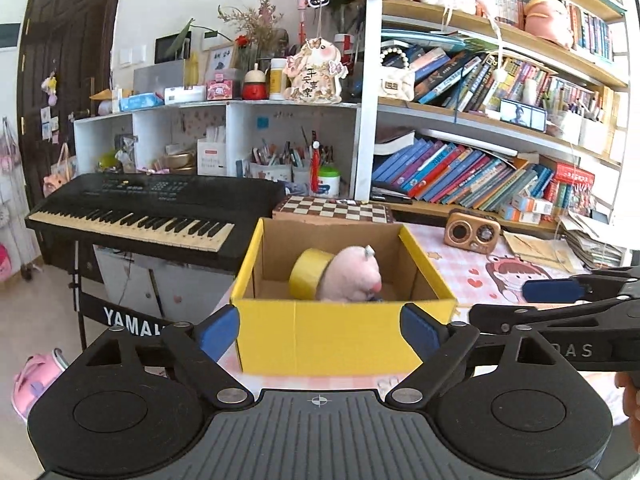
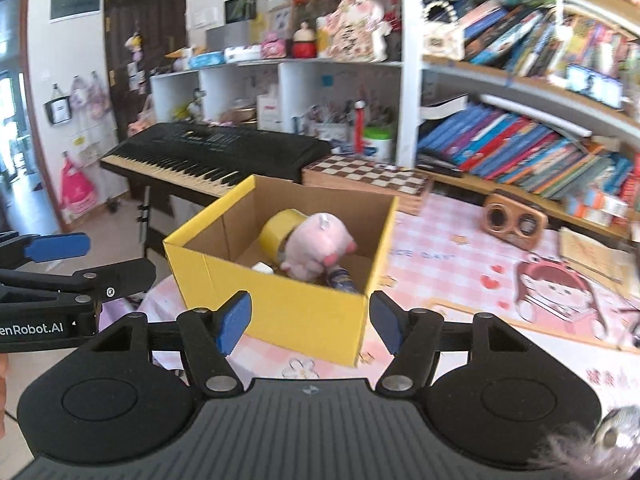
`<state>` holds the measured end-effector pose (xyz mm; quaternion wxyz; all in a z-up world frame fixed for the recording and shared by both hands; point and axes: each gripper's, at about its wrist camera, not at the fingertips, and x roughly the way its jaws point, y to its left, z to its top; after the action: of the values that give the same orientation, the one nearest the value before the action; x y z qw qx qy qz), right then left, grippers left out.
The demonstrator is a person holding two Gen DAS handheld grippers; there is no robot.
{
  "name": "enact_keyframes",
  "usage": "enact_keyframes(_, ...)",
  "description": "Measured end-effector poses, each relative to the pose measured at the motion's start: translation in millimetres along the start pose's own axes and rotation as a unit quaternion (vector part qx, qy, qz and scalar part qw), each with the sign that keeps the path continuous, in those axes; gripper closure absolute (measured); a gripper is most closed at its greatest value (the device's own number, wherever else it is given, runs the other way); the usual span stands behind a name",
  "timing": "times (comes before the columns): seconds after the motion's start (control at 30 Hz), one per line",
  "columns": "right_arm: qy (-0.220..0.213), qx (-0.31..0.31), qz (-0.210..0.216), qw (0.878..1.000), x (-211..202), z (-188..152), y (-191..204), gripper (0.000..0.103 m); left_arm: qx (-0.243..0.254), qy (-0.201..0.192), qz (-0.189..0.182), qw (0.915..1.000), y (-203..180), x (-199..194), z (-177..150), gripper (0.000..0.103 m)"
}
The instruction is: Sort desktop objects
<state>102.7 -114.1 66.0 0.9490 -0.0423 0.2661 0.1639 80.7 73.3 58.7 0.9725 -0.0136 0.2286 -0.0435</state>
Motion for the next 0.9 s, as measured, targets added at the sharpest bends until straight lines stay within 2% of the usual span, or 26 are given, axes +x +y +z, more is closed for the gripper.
enact_keyframes(0.13, 0.001, 0.009, -0.023, 1.0, -18, -20, 5, 0.033, -0.003, 0.002, 0.005, 1.0, -4, -13, -12, 0.01)
enact_keyframes(0.33, 0.012, 0.029, -0.045, 0.998, -32, -49, 4, 0.032, -0.012, 0.003, 0.016, 0.9998, -9, -25, -29, 0.006)
enact_keyframes(0.67, 0.027, 0.054, -0.102, 0.993, -57, -94, -11, 0.021, -0.02, 0.041, 0.021, 0.9987, -36, -34, -60, 0.006)
enact_keyframes(0.9, 0.054, 0.086, -0.129, 0.986, -69, -121, -22, 0.016, 0.0, 0.069, 0.021, 0.9974, -58, -35, -72, 0.005)
